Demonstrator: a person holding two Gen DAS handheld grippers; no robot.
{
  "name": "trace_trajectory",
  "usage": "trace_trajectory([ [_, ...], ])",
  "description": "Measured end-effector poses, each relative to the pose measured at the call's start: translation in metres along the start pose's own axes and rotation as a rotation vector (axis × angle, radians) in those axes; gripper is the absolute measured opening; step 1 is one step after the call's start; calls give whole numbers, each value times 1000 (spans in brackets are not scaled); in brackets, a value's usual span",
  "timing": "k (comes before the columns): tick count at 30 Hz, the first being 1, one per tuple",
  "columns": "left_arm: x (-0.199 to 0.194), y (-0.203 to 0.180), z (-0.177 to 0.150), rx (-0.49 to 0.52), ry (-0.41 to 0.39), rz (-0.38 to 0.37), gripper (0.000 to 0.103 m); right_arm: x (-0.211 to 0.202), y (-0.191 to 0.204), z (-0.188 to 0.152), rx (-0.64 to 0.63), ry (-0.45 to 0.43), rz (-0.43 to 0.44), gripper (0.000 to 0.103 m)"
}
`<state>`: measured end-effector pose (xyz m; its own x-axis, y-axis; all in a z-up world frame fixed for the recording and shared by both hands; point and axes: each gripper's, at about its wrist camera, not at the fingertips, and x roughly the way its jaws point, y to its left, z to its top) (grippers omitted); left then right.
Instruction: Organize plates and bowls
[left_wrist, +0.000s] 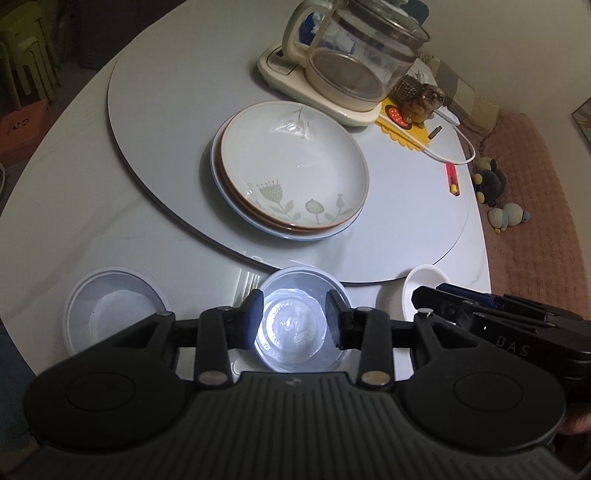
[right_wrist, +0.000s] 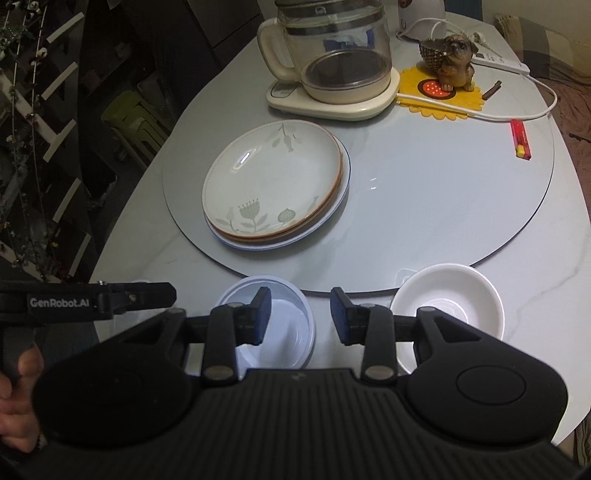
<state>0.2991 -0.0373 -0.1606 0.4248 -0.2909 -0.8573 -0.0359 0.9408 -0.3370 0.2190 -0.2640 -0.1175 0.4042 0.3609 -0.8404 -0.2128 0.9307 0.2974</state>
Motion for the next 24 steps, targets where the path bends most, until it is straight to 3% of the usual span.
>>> trace_trajectory([
  [7, -36, -13, -2, 47, -78, 6, 42, -34, 7, -1, -15, -68, 0, 38],
  [13, -37, -24, 0, 56, -95, -14, 42, -46, 1, -1, -16, -99, -17, 38],
  [15, -35, -30, 0, 59, -94, -20, 43, -47, -5, 0, -4, -100, -22, 48],
  [18, -26, -41, 0, 74, -81, -25, 54, -49, -17, 1, 14, -110, -38, 64],
  [24, -7, -65, -2, 99, -47, -38, 55, -52, -49, -1, 45, -110, -51, 64],
])
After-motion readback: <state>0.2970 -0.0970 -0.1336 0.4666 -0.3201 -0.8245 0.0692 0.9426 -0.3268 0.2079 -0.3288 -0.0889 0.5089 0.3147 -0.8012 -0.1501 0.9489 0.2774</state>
